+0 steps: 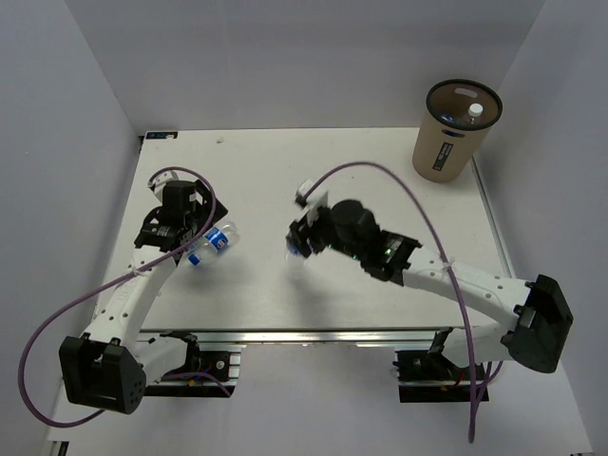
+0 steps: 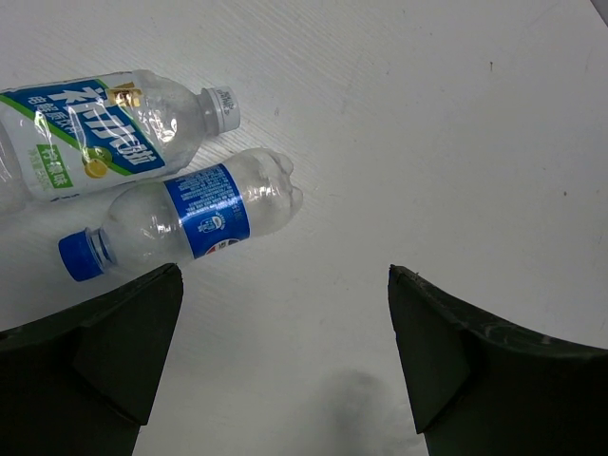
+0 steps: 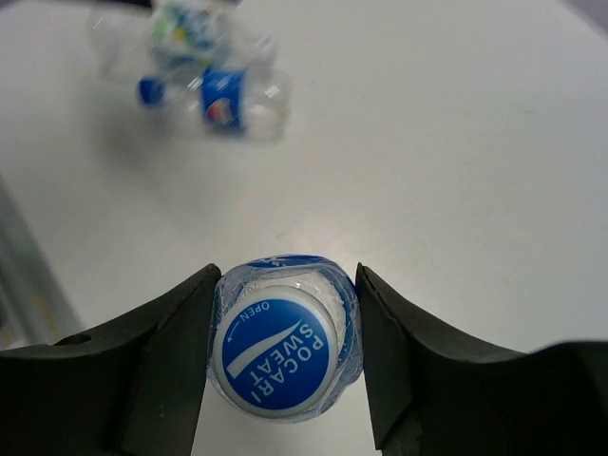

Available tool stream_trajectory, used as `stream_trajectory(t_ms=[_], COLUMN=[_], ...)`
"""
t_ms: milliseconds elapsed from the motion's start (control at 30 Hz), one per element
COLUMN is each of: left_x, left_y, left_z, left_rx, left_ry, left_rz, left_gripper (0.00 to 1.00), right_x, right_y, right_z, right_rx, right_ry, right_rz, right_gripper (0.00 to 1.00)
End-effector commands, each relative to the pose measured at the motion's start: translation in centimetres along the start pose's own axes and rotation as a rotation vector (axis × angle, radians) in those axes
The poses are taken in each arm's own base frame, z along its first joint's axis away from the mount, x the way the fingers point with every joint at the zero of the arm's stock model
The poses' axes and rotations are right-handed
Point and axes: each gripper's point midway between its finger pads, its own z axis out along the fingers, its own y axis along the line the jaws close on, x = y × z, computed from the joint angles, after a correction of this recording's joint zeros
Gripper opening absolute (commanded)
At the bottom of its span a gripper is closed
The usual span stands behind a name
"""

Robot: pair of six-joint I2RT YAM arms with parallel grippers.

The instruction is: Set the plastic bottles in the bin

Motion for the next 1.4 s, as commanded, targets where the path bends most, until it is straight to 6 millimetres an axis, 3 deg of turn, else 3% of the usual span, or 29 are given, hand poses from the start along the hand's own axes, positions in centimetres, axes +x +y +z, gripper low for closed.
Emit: stream_trajectory(t_ms=[0, 33, 67, 133, 167, 300, 333, 367, 400, 433, 533, 567, 633, 667, 700, 733, 900, 1000, 1067, 1100, 1133, 1233, 1367], left_x=[-0.8, -1.2, -1.3, -1.9, -1.9, -2.6, -2.9, -3.1, -2.9, -2.9, -2.8, -2.8, -2.8, -2.8, -2.7, -2.7, -3.1, -3.1, -3.0, -3.1, -2.9, -2.7, -2.3], left_y=[-0.7, -1.0, -1.1, -1.7, -1.7, -2.7, -3.1, -3.4, -3.3, -3.4, -3.5, -3.5, -3.4, -3.4, -3.3, -3.4, -3.5, -3.6, -3.5, -3.5, -3.3, -3.0, -2.1], left_z=[0.3, 0.4, 0.7, 0.9, 1.3, 2.5, 2.8, 3.0, 3.7, 4.0, 5.2, 5.5, 6.1, 6.2, 6.4, 6.4, 6.5, 6.6, 6.6, 6.7, 6.7, 6.6, 6.3], left_rx=[0.017, 0.025, 0.025, 0.038, 0.032, 0.042, 0.052, 0.056, 0.046, 0.043, 0.022, 0.013, -0.001, -0.005, -0.009, -0.006, -0.007, -0.009, -0.014, -0.017, -0.026, -0.038, -0.077], left_ry=[-0.022, -0.035, -0.037, -0.055, -0.053, -0.06, -0.069, -0.073, -0.064, -0.065, -0.044, -0.039, -0.036, -0.034, -0.032, -0.033, -0.046, -0.037, -0.031, -0.032, -0.025, -0.013, 0.0], left_rz=[0.015, 0.014, 0.02, 0.02, 0.026, 0.045, 0.043, 0.052, 0.057, 0.06, 0.091, 0.101, 0.11, 0.112, 0.114, 0.12, 0.124, 0.139, 0.143, 0.143, 0.142, 0.14, 0.129], left_gripper=[0.98, 0.98, 0.98, 0.98, 0.98, 0.98, 0.98, 0.98, 0.98, 0.98, 0.98, 0.98, 0.98, 0.98, 0.98, 0.98, 0.98, 0.98, 0.98, 0.98, 0.98, 0.98, 0.98], right_x=[-9.5, -10.8, -13.5, -15.7, -17.9, -19.8, -19.7, -18.0, -20.0, -19.0, -19.3, -17.1, -17.4, -15.9, -15.6, -14.9, -9.2, -6.4, -4.9, -4.7, -4.5, -5.2, -8.3], right_y=[-10.1, -12.4, -17.0, -22.4, -25.8, -34.9, -36.5, -39.8, -40.7, -42.9, -47.5, -49.5, -51.7, -53.4, -54.1, -55.5, -58.6, -59.3, -59.7, -59.7, -59.6, -59.3, -57.9], right_z=[-3.9, -4.9, -7.4, -10.5, -13.5, -18.5, -19.1, -19.3, -20.4, -21.3, -21.8, -20.5, -22.2, -21.4, -21.2, -22.4, -19.5, -18.4, -17.8, -17.7, -17.6, -17.6, -18.7], right_rx=[0.331, 0.385, 0.499, 0.696, 0.811, 1.138, 1.175, 1.228, 1.225, 1.255, 1.277, 1.288, 1.337, 1.348, 1.334, 1.343, 1.221, 1.195, 1.184, 1.179, 1.176, 1.153, 1.114], right_ry=[-0.228, -0.263, -0.332, -0.403, -0.462, -0.47, -0.453, -0.406, -0.451, -0.422, -0.441, -0.377, -0.401, -0.377, -0.387, -0.388, -0.348, -0.3, -0.27, -0.264, -0.254, -0.26, -0.294], right_rz=[0.067, 0.091, 0.111, 0.136, 0.131, 0.107, 0.105, 0.12, 0.119, 0.134, 0.143, 0.16, 0.153, 0.162, 0.169, 0.168, 0.305, 0.337, 0.355, 0.359, 0.365, 0.354, 0.316], right_gripper=[0.24, 0.24, 0.23, 0.22, 0.22, 0.22, 0.22, 0.22, 0.22, 0.22, 0.21, 0.21, 0.21, 0.21, 0.21, 0.22, 0.24, 0.35, 0.53, 0.64, 0.85, 0.89, 0.89])
